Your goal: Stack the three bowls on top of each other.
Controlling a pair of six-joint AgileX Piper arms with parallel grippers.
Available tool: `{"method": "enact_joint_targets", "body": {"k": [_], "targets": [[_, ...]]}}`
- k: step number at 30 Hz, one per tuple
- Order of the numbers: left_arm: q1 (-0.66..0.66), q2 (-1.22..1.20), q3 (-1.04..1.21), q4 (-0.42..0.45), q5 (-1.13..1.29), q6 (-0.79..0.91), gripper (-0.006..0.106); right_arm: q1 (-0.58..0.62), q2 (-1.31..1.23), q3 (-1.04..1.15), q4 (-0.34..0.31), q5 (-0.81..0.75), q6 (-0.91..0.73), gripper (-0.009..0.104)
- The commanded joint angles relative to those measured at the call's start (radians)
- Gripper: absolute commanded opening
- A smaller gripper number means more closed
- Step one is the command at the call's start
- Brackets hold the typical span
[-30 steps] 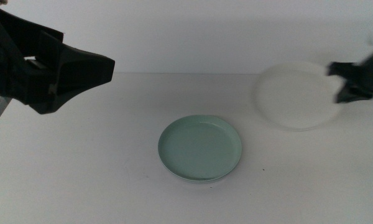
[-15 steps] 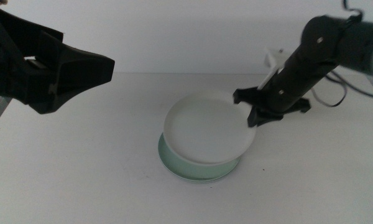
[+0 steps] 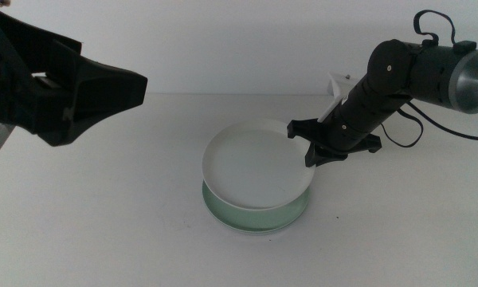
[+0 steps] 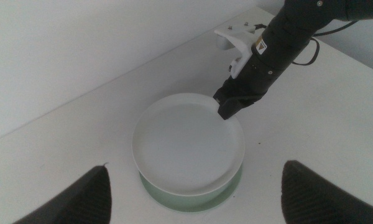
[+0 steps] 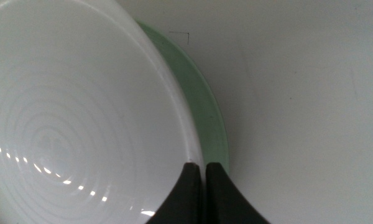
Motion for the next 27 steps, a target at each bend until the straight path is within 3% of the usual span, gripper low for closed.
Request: {"method": "enact_joint_targets", "body": {"k": [1, 9, 12, 20, 27], "targets": [[0.002, -0.004, 0.0, -0.002, -0.013, -0.001, 0.094, 0.001, 0.008, -0.006, 0.008, -0.015, -0.004, -0.002], [0.002, -0.004, 0.0, -0.002, -0.013, -0.001, 0.094, 0.003, 0.053, -0.006, 0.02, -0.021, -0.014, -0.002], [0.002, -0.004, 0.0, -0.002, -0.013, -0.001, 0.094, 0.003, 0.053, -0.006, 0.02, -0.022, -0.026, 0.005], [0.002, -0.004, 0.0, -0.002, -0.013, -0.001, 0.094, 0.0, 0.034, -0.006, 0.055, -0.018, -0.113, 0.056], [0.002, -0.004, 0.0, -0.002, -0.013, -0.001, 0.094, -0.043, -0.125, -0.006, 0.047, -0.022, -0.214, 0.083]]}}
